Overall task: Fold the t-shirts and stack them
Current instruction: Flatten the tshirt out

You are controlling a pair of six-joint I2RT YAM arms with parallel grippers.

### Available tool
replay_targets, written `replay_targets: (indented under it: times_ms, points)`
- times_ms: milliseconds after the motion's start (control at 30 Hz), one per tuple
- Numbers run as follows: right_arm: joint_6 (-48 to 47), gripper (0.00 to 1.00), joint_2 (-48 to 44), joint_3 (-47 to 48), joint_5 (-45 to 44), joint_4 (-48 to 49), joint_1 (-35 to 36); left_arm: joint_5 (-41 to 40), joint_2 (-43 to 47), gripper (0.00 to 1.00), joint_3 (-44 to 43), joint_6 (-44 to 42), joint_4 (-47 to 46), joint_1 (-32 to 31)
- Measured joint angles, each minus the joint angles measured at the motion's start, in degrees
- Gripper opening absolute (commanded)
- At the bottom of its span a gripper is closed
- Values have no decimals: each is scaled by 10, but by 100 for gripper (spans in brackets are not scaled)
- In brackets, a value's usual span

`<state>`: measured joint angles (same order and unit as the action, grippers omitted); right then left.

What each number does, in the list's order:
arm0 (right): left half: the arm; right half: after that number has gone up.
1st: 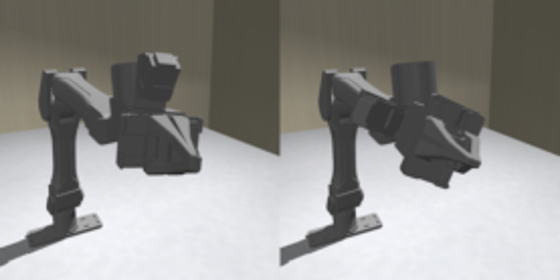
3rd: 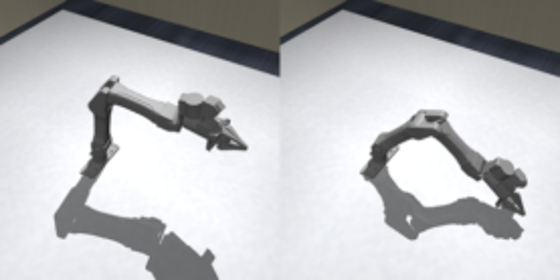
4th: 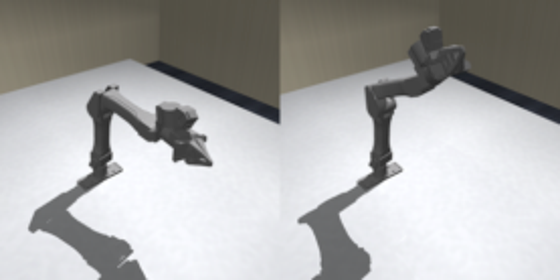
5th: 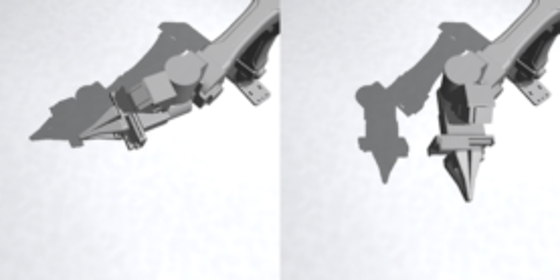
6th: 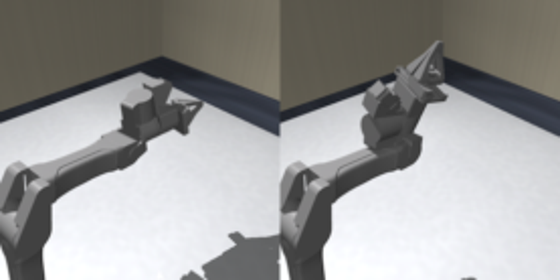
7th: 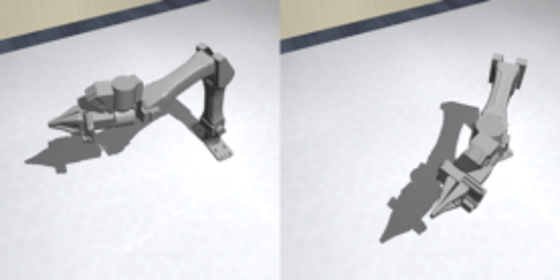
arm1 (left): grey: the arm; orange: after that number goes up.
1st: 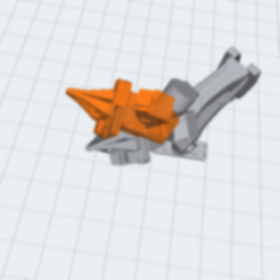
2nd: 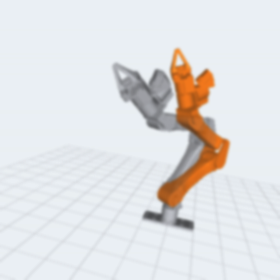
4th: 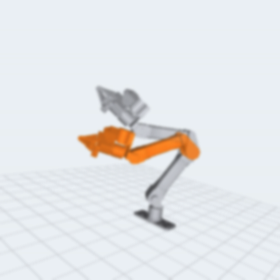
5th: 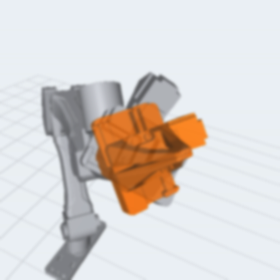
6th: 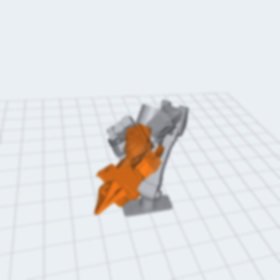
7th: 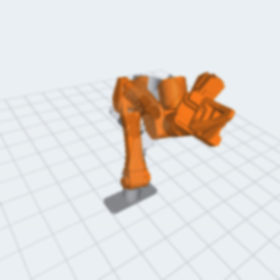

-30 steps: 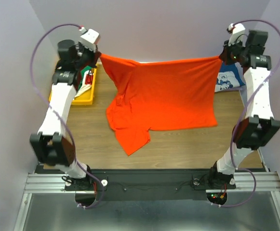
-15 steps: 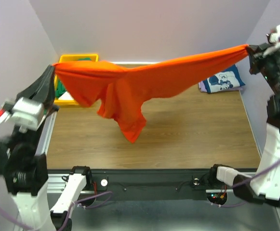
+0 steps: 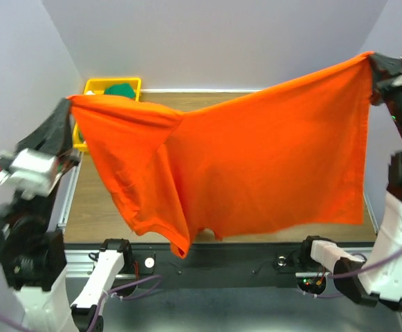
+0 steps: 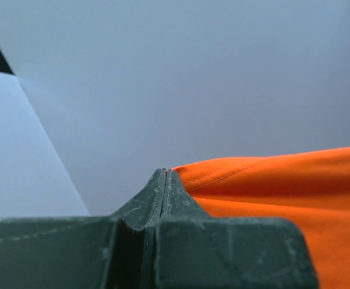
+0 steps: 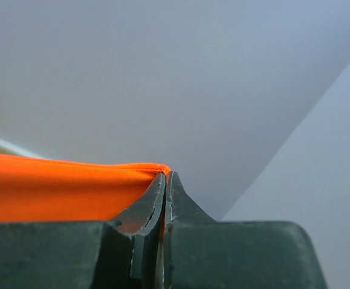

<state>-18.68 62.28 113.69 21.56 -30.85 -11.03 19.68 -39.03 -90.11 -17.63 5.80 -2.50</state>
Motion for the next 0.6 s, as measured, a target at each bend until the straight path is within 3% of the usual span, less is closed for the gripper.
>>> replay_targets:
  times_ms: [133,367,600]
  points:
    - [-6,1,49,-107,42,21,-2,27,-28,0,105,-13,-3,0]
    - [-24,0,169,-315,67,41,-2,56,-174,0,294,-15,-30,0]
    - [-30,1,296,-348,79,97,19,67,-372,0,278,-12,-77,0]
